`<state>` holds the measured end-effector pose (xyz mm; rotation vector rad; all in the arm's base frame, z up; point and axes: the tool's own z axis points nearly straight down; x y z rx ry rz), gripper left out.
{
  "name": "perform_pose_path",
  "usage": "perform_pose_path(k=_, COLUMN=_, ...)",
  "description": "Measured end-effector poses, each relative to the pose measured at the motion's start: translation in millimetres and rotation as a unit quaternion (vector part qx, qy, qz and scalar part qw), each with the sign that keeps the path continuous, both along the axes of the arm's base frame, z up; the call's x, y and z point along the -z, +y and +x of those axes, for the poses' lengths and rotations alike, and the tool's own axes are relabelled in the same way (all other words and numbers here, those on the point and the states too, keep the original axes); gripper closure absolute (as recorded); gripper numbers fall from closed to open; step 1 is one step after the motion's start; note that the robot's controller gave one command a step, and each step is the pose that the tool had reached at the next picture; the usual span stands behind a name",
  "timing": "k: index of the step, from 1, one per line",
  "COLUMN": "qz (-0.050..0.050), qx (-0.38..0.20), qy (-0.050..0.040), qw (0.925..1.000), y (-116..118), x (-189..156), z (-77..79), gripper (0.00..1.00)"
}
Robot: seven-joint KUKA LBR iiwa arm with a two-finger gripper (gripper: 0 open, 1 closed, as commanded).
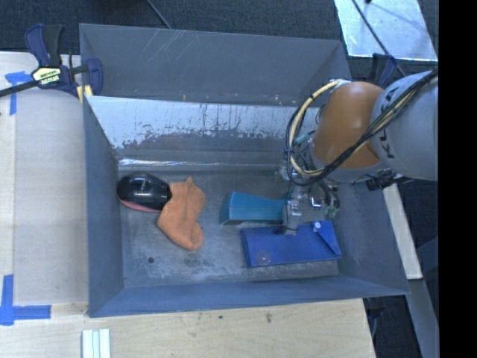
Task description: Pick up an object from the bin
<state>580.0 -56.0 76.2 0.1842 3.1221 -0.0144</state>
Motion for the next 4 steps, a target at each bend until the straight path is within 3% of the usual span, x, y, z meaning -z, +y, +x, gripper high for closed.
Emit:
perform_pose_path(k=1, qz=0.006, qx=0.060, qy=0.0064, qw=0.9981, y=39, x=4, z=-27.6, gripper=1.00)
perform_pose_path(k=2, qz=0.006, qx=0.060, qy=0.0064, qw=0.9981, y=39, x=4, z=-27.6, gripper=1.00)
perform_pose_path(k=3, qz=0.007, qx=-0.043, qy=0.0037, qw=0.9990, y=28, x=4, z=-24.2, gripper=1.00)
perform_pose_path(k=4, qz=0.005, qx=-0.126, qy=0.0103, qw=0.9919, y=22, x=-42, z=-18.5, gripper=1.00)
